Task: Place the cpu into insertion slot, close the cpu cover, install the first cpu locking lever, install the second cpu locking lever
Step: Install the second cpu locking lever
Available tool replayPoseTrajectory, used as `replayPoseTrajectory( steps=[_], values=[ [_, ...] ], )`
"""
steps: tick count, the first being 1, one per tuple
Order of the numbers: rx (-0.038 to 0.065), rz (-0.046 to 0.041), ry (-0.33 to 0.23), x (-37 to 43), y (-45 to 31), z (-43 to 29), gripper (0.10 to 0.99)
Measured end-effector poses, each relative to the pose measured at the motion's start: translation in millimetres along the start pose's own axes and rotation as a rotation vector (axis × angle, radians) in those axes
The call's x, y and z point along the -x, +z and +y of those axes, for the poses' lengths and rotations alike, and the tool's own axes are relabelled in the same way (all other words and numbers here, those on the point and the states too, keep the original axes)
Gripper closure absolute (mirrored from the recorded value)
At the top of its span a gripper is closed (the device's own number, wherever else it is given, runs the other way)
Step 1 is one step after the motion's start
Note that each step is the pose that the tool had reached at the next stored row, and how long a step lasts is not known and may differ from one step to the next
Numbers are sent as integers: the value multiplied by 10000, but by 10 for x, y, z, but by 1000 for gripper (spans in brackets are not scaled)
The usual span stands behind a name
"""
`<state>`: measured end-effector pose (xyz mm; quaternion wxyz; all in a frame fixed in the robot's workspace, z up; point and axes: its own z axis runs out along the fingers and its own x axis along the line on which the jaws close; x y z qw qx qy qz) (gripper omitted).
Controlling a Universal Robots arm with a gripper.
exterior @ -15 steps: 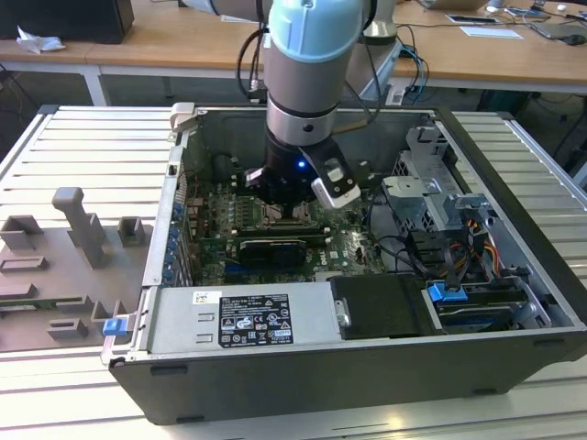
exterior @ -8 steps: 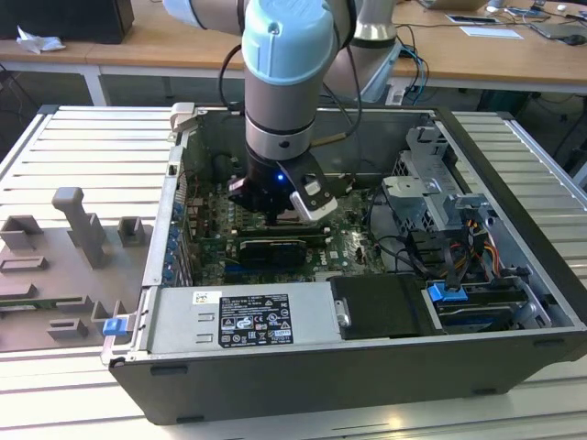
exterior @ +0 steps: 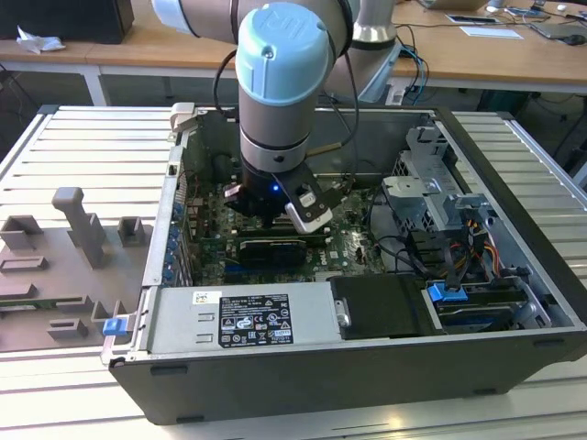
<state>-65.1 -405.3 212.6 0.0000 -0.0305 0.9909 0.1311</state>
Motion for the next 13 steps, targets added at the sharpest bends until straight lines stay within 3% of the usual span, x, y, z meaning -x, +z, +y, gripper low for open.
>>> replayPoseTrajectory(
  steps=[5,10,13],
  values=[
    [136,-7,-3,-30,73,-22,980],
    [394,-24,-5,-73,130,-29,980],
    [419,-24,-5,-79,149,-10,980]
  ],
)
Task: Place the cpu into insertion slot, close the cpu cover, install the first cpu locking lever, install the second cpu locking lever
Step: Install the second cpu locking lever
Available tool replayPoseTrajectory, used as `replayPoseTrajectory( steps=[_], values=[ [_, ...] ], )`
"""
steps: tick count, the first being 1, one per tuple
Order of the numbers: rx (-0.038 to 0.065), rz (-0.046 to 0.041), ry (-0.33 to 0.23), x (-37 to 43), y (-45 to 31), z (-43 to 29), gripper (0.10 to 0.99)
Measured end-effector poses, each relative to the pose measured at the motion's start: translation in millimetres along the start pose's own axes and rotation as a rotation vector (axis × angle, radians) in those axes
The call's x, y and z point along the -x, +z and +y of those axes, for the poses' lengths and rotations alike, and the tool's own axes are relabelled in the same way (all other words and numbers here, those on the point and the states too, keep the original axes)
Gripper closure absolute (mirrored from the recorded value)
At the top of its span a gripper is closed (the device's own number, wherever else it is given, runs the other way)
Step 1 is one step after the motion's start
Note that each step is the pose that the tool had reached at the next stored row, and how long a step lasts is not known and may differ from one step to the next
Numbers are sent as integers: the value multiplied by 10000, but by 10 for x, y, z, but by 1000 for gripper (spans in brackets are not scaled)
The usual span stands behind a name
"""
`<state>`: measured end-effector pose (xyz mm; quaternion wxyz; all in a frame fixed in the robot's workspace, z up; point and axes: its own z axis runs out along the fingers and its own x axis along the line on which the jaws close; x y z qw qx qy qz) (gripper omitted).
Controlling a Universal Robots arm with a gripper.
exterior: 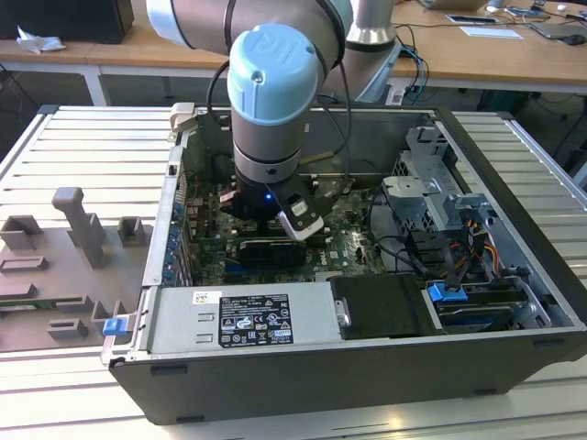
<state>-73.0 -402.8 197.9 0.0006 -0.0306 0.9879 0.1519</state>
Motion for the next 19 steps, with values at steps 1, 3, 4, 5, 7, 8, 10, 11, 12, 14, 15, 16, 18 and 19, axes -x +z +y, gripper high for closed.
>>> replayPoseTrajectory(
  steps=[1,3,4,5,7,8,10,11,12,14,15,16,18,19],
  values=[
    [5,0,0,-1,6,7,980],
    [29,-5,-1,-10,31,24,980],
    [26,-2,0,-19,32,25,980],
    [25,0,0,-29,33,25,980],
    [26,-2,0,-43,34,27,980],
    [23,0,-1,-45,25,28,980],
    [34,-3,-2,-44,-13,42,980],
    [33,-3,-1,-44,-40,52,980],
    [33,-2,0,-44,-63,62,980],
    [33,-3,1,-45,-108,80,980],
    [32,-2,0,-44,-125,87,980],
    [32,-2,-1,-44,-136,91,980],
    [33,-2,-1,-44,-161,98,980],
    [33,-2,-1,-44,-180,105,980]
  ],
)
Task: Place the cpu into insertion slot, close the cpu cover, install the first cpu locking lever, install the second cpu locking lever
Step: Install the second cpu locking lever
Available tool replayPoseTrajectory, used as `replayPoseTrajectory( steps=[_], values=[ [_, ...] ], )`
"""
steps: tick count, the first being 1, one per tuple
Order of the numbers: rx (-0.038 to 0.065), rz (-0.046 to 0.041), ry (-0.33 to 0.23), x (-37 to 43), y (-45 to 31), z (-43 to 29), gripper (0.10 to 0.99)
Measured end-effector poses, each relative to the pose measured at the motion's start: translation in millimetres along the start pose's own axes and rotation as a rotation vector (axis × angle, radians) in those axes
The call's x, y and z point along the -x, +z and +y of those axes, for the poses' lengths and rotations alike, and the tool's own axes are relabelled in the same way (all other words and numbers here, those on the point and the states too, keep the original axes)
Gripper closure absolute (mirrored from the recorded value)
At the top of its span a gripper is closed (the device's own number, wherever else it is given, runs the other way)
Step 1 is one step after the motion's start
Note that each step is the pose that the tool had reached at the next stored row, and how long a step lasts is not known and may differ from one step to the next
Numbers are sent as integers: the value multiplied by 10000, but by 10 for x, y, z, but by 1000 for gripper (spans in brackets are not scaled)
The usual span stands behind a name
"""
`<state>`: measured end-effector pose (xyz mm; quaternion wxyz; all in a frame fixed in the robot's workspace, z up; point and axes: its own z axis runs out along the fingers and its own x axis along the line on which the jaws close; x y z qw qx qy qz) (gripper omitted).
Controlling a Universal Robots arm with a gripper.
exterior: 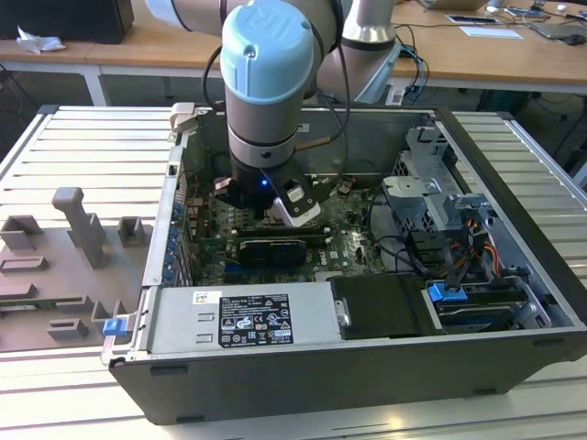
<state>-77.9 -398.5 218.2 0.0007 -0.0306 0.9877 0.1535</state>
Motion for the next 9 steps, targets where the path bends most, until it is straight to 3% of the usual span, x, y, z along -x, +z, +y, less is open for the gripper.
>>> replayPoseTrajectory(
  steps=[3,9],
  values=[
    [0,-1,1,0,-41,13,980],
    [0,1,1,0,-48,15,980]
  ],
)
